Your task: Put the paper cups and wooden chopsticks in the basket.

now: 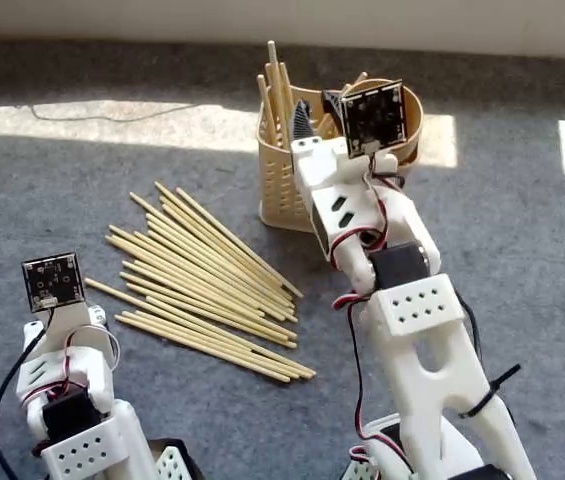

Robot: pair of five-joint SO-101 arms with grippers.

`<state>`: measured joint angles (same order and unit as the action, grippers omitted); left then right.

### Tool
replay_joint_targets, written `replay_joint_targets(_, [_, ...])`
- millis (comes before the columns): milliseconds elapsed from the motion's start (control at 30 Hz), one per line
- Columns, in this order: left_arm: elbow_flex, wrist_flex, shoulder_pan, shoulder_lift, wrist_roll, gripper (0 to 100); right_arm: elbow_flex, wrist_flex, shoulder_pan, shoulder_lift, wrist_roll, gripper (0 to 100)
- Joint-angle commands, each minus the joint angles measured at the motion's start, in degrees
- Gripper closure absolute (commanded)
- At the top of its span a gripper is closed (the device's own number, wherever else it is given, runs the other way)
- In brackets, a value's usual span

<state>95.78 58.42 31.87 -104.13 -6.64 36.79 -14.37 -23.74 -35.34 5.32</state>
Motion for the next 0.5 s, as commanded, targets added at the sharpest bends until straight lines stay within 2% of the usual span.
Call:
replay_joint_targets(0, [0.48,-1.23,0.57,-0.40,-0.35,93,-0.48,-11.30,-4.70,-7.78,-0.09,89.4])
replay_joint_targets(200, [0.48,-1.23,0.57,-0.40,-0.35,93,-0.48,-23.69,-10.59,-15.60,0.00,89.4])
replay_joint_targets(467, [-0.13,-1.23,1.80,-0.48,-0.35,93,-0.31,-36.35,-19.38,-16.04,0.00,89.4])
